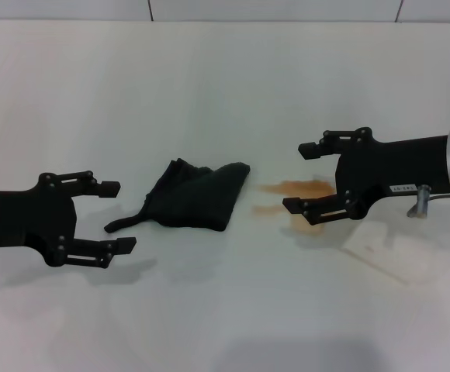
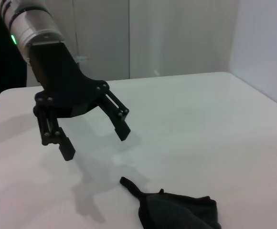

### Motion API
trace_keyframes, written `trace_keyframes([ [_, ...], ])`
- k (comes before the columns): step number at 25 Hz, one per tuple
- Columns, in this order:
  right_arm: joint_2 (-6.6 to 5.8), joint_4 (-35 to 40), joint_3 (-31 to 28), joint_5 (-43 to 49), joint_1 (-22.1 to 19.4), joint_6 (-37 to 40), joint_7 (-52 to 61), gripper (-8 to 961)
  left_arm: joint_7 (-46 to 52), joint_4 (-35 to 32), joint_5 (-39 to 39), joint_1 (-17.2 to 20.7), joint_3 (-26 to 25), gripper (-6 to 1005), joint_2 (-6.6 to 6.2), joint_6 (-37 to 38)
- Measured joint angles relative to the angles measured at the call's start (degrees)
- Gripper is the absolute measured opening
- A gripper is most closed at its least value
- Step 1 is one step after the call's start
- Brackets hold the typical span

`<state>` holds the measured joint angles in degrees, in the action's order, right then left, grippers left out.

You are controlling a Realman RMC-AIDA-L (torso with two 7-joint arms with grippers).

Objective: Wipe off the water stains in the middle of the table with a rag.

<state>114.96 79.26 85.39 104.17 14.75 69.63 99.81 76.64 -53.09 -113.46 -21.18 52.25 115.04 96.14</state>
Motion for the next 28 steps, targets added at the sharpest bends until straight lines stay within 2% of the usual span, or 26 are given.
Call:
trace_keyframes([
  [28,0.00,-1.7,-1.0,-2.3,-0.8,1.3,-1.8,839,-1.0,0.0,0.0,0.3,-0.2,883,0.10,-0.6],
])
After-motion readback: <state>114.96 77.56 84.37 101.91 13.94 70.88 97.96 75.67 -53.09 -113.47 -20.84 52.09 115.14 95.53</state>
